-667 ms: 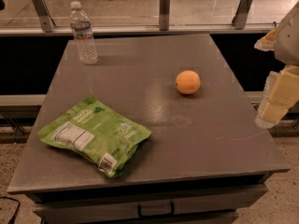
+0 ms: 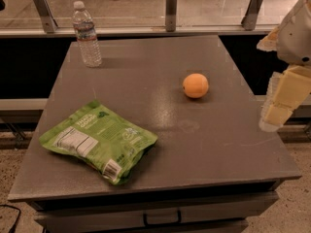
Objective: Move green rice chip bag near orange
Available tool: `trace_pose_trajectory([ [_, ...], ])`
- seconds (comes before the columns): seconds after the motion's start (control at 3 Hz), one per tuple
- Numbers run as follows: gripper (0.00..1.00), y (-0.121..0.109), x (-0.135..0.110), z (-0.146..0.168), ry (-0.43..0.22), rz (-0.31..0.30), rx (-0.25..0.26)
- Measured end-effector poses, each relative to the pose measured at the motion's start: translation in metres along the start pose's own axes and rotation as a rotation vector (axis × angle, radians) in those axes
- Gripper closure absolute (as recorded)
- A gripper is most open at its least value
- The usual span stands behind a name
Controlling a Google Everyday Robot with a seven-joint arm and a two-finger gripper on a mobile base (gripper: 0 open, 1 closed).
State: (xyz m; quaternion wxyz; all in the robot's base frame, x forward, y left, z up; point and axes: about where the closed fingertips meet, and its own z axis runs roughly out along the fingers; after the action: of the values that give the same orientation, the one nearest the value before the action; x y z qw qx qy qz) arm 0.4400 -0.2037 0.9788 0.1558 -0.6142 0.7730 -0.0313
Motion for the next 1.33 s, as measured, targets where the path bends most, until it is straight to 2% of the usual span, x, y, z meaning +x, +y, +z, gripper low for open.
trace_pose_trajectory([
  [0.67,0.0,0.035,-0.096,0.039,-0.075,-0.091,-0.105],
  [1.0,0.0,0.055,-0.133,0.053,-0.094,-0.09,-0.162],
  [1.33,0.0,0.077,-0.178,0.07,-0.107,-0.06,-0.208],
])
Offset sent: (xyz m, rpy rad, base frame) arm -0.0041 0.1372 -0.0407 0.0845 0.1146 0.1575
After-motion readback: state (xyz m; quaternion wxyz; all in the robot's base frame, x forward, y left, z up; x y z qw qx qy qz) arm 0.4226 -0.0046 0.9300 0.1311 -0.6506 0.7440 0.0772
